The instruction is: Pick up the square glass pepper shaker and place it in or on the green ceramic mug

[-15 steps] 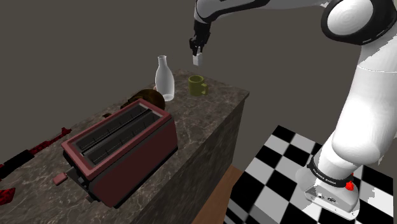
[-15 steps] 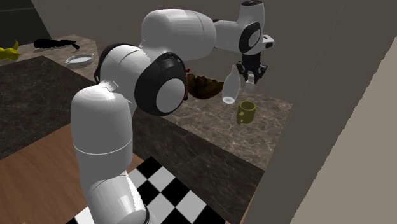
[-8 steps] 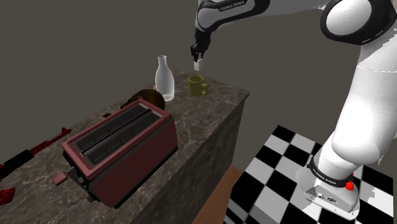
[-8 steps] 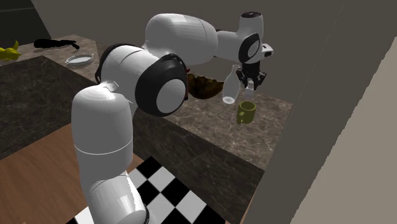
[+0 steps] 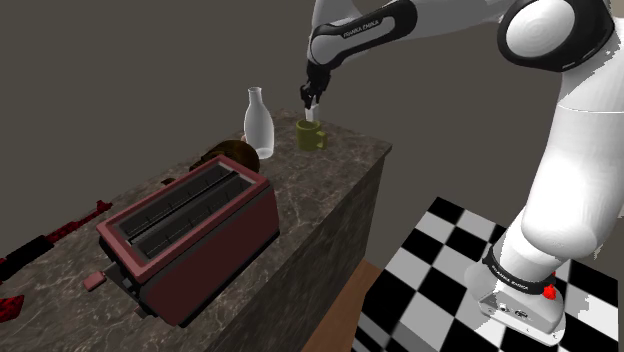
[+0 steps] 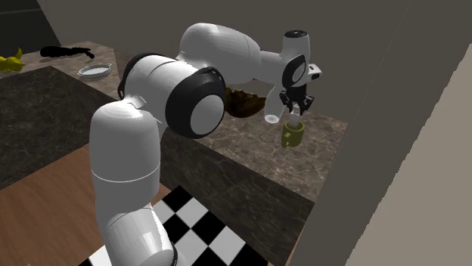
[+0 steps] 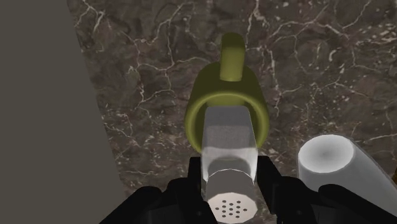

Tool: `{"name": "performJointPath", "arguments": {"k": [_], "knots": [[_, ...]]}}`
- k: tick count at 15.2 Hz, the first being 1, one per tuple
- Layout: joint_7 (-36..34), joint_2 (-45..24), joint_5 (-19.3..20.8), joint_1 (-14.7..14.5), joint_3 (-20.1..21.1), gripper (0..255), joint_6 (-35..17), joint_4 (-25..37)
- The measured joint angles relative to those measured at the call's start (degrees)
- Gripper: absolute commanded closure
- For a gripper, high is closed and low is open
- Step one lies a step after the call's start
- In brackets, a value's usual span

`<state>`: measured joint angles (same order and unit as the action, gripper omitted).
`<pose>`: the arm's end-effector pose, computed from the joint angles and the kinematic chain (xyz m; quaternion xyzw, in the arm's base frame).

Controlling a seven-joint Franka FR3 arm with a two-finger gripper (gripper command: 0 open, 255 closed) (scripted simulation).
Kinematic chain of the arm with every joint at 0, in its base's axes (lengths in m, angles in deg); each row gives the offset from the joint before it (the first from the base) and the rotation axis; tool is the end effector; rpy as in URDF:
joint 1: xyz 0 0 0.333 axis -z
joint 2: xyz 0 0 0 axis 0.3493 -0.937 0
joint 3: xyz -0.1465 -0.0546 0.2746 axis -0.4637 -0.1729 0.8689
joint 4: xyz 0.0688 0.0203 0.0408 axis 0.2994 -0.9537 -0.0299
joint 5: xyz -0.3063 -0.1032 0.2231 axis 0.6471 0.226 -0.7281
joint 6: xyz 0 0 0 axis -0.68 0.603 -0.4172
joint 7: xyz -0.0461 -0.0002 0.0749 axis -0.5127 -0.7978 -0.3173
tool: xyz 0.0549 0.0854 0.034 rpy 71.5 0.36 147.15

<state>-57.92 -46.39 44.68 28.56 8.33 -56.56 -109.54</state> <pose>0.6707 -0.0459 0.4654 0.9869 0.0445 0.1510 0.0359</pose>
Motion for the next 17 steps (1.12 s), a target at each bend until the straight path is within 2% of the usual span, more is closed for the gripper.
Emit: {"name": "performJointPath", "arguments": {"k": [3, 9, 10, 17], "knots": [[-0.13, -0.41, 0.13, 0.02, -0.06, 255, -2.01, -1.60], [-0.24, -0.56, 0.20, -0.03, -0.06, 255, -2.47, -1.83], [-0.24, -0.56, 0.20, -0.03, -0.06, 0, -2.48, -1.83], [-0.28, 0.08, 0.15, -0.07, -0.01, 0, -2.02, -2.09]]}}
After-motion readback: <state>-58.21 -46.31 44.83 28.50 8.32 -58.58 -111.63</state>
